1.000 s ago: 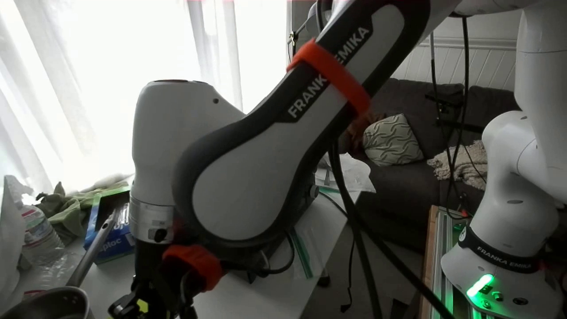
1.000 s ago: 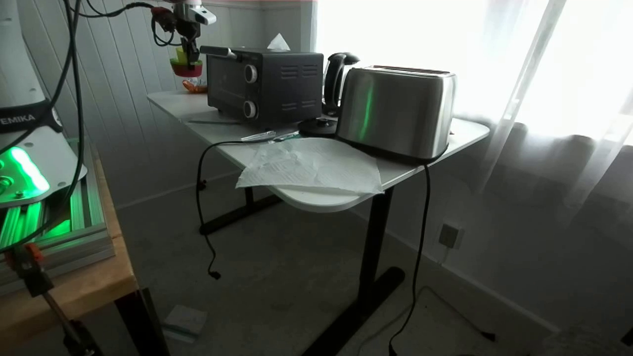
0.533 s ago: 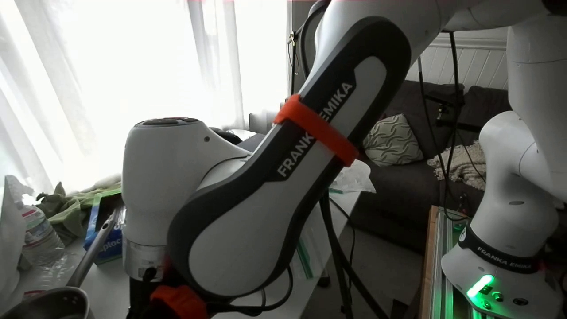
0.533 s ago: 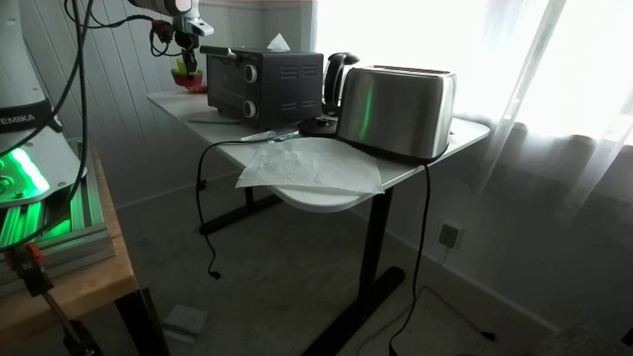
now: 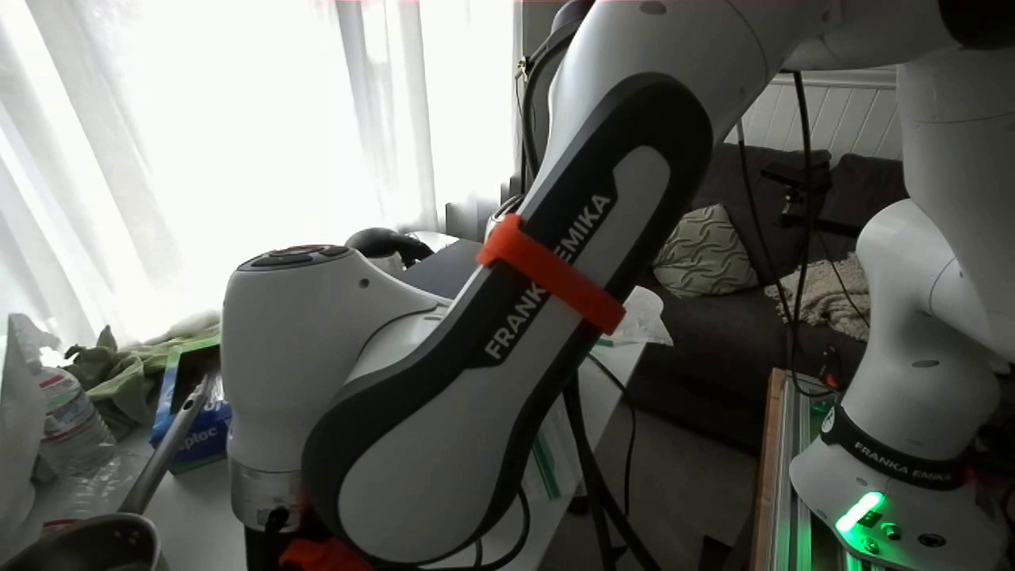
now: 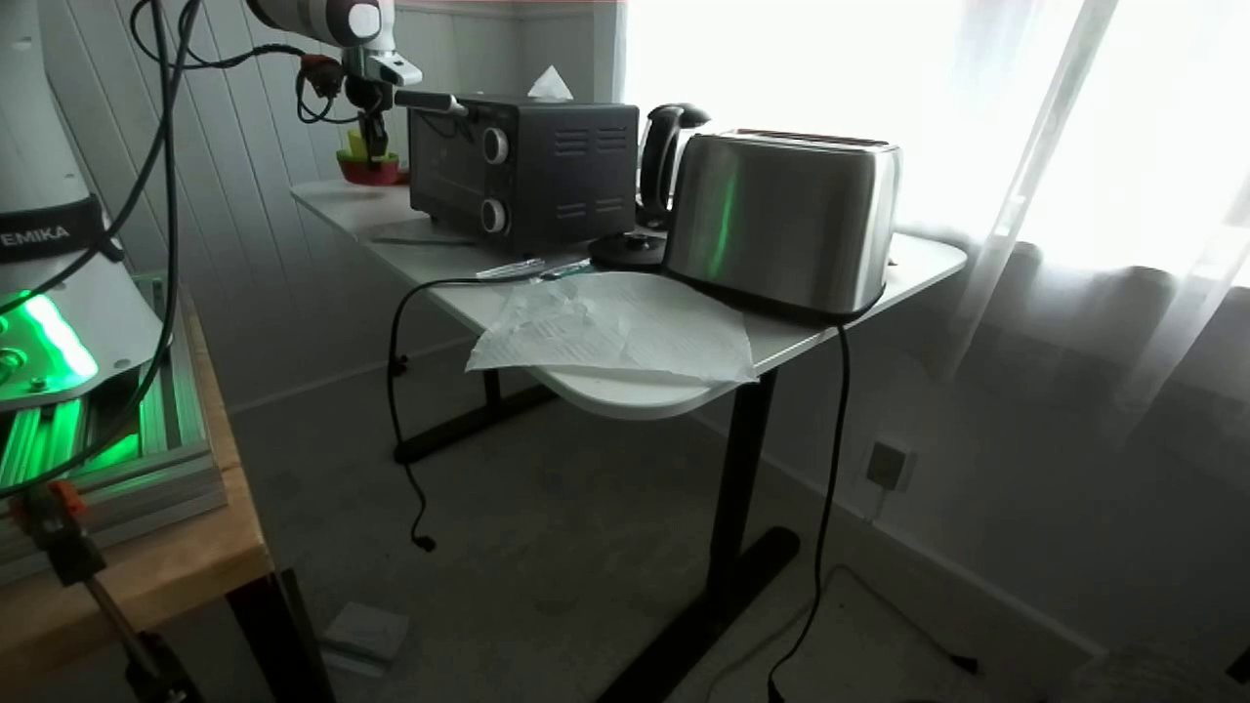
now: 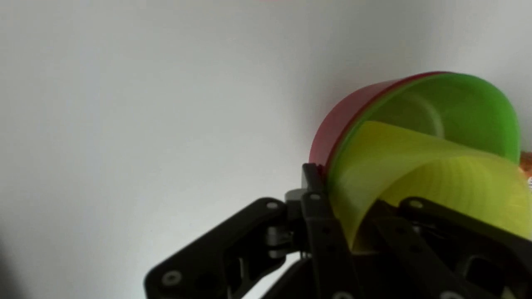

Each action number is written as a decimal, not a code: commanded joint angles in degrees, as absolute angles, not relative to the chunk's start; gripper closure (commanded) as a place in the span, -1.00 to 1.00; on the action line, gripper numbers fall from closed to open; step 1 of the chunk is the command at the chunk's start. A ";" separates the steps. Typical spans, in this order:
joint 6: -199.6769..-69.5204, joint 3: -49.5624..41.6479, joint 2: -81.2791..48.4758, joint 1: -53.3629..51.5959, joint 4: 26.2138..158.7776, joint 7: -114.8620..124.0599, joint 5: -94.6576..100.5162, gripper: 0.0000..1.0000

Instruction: Pick up the green bowl and put it in the pink bowl, pick up the yellow cup and put it in the green bowl, pick up the stacked bowls and cup and put them on the table

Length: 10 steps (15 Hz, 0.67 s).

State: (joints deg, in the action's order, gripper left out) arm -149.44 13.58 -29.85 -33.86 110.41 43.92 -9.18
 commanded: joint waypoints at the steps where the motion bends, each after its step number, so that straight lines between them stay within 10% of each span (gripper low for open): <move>1: -147.52 13.07 -30.63 -34.32 109.18 44.63 -8.79 0.93; 3: -147.25 13.08 -30.84 -34.24 109.17 44.51 -8.89 0.92; 5: -147.03 13.28 -31.06 -33.99 109.15 44.33 -9.29 0.31; 10: -147.53 13.50 -27.82 -33.01 110.50 43.15 -9.41 -0.35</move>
State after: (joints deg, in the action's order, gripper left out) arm -148.37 13.23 -30.57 -33.69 109.98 43.94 -9.20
